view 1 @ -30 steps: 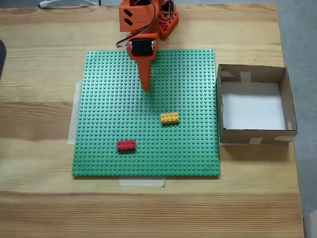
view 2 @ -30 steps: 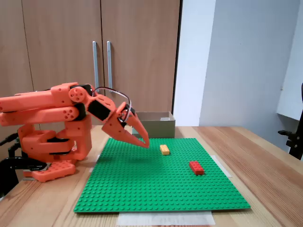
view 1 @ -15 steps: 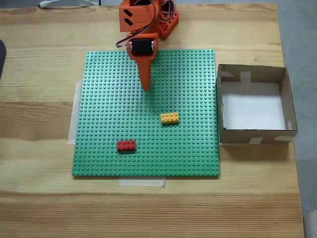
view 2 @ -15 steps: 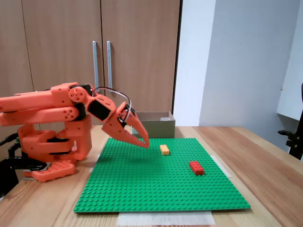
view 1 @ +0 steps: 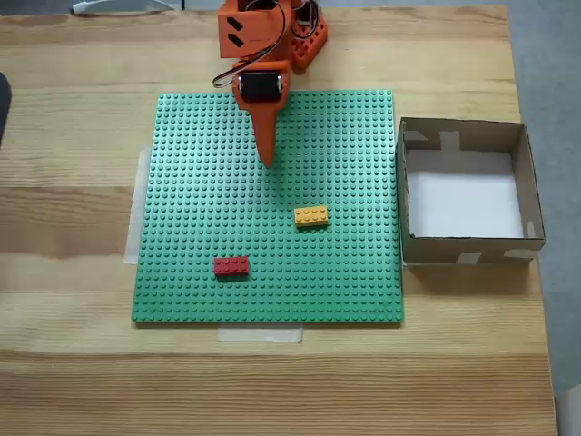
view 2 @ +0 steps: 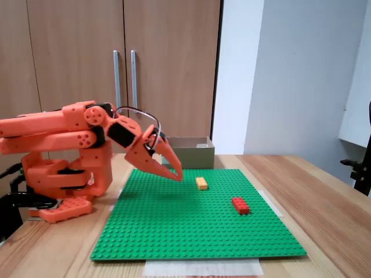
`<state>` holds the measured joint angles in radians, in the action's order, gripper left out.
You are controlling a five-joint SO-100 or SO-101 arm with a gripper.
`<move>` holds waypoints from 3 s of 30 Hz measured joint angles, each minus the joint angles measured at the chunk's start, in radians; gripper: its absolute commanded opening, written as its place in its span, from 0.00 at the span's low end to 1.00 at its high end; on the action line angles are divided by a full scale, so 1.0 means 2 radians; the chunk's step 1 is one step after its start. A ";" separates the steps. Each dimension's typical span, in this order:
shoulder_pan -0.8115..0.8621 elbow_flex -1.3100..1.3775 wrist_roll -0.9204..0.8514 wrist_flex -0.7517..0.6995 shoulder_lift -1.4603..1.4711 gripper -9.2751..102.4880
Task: Pick the yellow lego block and put it in the box.
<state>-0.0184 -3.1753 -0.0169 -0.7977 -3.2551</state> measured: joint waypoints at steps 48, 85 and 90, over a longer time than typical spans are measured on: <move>0.000 0.000 0.000 0.000 0.000 0.07; 0.001 0.000 0.002 0.000 0.002 0.08; 0.002 0.015 0.014 0.002 0.058 0.09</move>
<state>-0.0153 -3.1462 0.0107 -0.7946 -3.1385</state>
